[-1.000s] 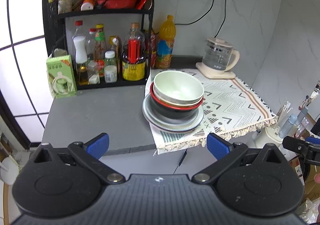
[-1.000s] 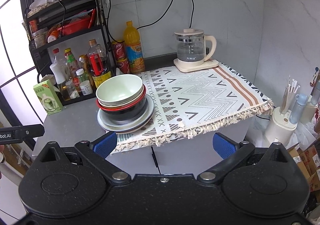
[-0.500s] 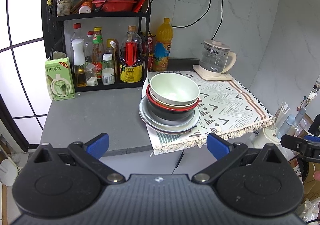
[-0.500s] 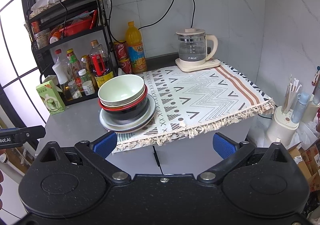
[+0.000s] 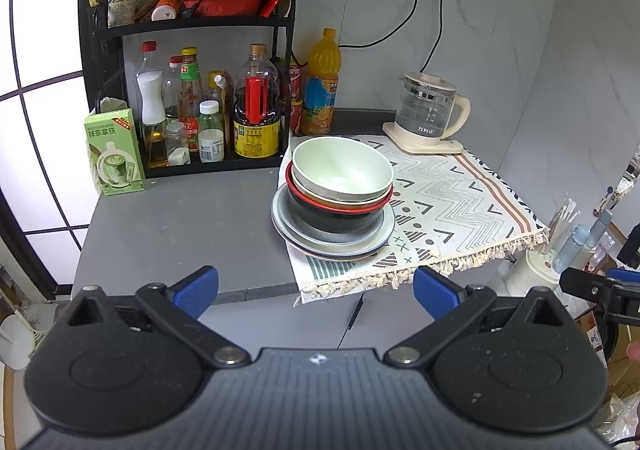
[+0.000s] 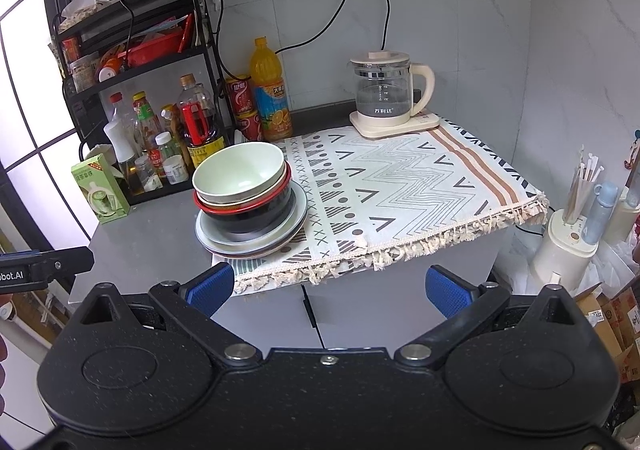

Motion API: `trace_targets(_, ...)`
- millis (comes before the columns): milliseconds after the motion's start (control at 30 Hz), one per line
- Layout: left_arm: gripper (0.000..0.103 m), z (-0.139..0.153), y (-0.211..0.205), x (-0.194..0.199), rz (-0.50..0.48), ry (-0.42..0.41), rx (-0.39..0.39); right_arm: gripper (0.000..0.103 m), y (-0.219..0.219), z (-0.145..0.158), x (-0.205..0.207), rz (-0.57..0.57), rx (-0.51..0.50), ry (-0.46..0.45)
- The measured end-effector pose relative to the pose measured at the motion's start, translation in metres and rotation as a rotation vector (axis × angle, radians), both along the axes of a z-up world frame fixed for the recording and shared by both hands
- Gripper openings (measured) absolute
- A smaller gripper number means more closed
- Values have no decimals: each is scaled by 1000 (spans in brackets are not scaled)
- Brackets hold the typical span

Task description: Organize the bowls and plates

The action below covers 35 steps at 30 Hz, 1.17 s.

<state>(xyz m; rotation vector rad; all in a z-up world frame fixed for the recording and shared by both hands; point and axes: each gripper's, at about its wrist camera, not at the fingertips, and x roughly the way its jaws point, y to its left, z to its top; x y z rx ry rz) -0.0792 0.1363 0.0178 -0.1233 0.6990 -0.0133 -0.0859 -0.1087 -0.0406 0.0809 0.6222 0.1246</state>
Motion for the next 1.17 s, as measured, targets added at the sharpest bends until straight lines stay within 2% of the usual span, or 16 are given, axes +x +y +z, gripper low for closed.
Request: trace_targets(1167,102,-5,-15,9,4,47,-9,103,-20,-9,-2,-19,-5,14)
